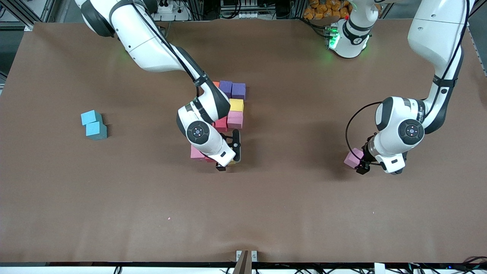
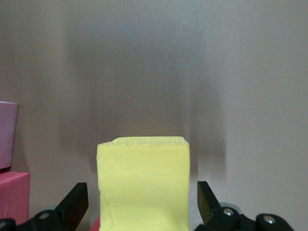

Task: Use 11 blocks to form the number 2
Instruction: 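Lower the yellow block at the shape's end and open the right gripper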

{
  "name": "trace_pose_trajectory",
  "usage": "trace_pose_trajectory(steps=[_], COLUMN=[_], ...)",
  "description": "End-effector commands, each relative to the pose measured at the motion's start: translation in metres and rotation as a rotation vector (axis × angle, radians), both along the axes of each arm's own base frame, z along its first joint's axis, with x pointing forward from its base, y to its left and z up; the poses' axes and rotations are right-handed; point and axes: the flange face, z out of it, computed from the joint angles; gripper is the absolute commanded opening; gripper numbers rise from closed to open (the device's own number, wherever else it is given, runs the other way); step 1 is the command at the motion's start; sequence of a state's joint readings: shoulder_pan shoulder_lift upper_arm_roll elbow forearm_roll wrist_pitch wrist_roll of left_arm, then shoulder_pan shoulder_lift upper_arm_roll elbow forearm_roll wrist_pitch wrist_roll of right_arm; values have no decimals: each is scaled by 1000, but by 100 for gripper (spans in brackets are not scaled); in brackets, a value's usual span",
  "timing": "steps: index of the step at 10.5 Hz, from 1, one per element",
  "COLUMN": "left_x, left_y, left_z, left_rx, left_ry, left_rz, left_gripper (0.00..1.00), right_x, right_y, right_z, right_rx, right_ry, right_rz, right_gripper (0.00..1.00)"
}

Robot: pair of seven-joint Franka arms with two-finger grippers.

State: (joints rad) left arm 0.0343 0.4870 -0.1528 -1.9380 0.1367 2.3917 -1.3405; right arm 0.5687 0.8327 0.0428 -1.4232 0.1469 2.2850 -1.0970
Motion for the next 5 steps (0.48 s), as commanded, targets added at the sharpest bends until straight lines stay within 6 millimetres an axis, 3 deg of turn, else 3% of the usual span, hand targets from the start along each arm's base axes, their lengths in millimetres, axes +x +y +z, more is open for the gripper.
trace_pose_trajectory(steps=[1, 3, 5], left_x=[2, 2, 8], left_y=[0, 0, -1], left_z=[6, 10, 22], left_rx=[14, 15, 15], left_ry=[-4, -11, -26], left_rz=[8, 6, 6], left_gripper=[100, 100, 100], right_x=[-4, -7, -9], right_y=[-2, -3, -30], right_z=[47, 76, 123], right_rx=[11, 40, 32], right_ry=[1, 22, 11], right_rz=[13, -4, -48], right_gripper=[100, 100, 100])
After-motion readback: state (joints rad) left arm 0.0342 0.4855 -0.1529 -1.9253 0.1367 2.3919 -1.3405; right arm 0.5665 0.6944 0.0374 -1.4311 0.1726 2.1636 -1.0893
